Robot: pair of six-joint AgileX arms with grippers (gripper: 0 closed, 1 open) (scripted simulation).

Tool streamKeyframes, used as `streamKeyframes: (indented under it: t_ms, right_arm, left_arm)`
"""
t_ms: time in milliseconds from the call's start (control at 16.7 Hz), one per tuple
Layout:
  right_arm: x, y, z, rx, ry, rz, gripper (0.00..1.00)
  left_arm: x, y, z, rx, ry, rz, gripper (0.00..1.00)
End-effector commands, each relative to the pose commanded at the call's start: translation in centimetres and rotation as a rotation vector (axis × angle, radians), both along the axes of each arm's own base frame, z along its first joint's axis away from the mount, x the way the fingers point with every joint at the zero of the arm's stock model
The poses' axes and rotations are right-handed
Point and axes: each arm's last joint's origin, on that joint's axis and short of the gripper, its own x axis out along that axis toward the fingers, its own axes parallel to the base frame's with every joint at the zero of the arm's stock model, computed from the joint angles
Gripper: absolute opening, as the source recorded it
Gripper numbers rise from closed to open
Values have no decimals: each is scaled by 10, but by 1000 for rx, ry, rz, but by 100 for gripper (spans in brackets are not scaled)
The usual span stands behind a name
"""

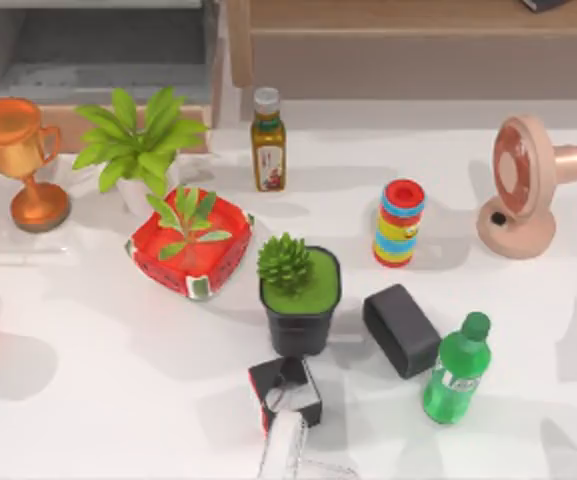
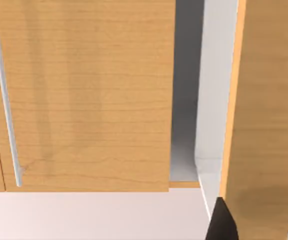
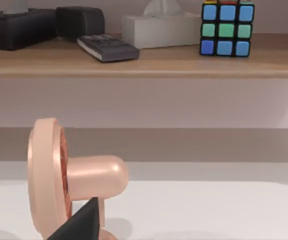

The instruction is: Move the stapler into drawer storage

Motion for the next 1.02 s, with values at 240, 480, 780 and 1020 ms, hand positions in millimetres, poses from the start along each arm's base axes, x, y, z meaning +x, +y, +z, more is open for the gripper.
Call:
streamKeyframes:
  t_ms: [240,480,780,1020]
  right_arm:
    - [0,0,0,0,0,0,100]
    - [0,0,0,0,0,0,100]
    - [0,0,0,0,0,0,100]
    - [0,0,0,0,0,0,100]
  left_arm:
    - [0,0,0,0,0,0,0]
    - [0,0,0,0,0,0,0]
    - [12,1,-5,-18,20,2,0]
    - [54,1,-3,-11,10,2,0]
